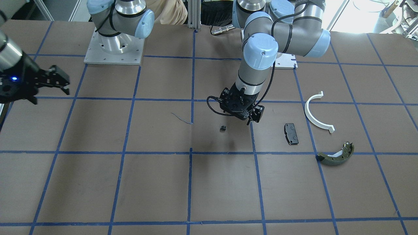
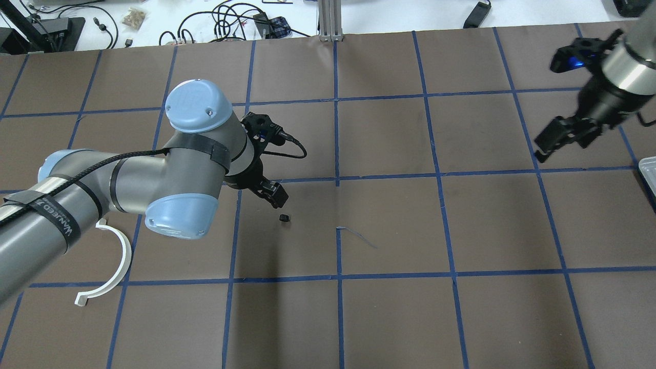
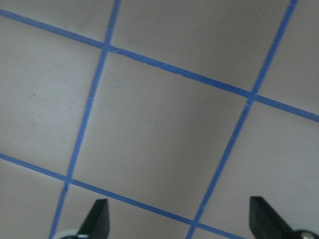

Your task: Place bearing gear from tray to pile

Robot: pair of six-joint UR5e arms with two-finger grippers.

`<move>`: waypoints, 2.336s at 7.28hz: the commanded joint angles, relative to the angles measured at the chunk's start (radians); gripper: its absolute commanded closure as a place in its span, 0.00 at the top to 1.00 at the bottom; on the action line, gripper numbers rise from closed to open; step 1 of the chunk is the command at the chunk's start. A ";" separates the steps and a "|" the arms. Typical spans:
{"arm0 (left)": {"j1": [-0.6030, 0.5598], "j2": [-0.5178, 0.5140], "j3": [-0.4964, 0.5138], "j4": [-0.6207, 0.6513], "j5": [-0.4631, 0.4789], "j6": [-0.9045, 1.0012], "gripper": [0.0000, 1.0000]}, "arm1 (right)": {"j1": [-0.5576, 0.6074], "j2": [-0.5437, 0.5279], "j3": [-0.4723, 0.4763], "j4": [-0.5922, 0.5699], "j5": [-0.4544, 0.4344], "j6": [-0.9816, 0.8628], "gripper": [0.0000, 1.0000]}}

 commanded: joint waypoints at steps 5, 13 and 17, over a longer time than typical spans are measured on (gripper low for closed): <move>-0.044 -0.169 -0.008 0.103 0.004 0.017 1.00 | -0.507 0.341 0.001 -0.476 -0.006 -0.333 1.00; -0.074 -0.186 -0.044 0.170 0.059 -0.006 0.00 | -0.534 0.523 -0.059 -0.583 -0.009 -0.411 0.70; -0.045 -0.143 -0.010 0.153 0.073 0.082 0.00 | -0.534 0.534 -0.057 -0.589 -0.049 -0.445 0.56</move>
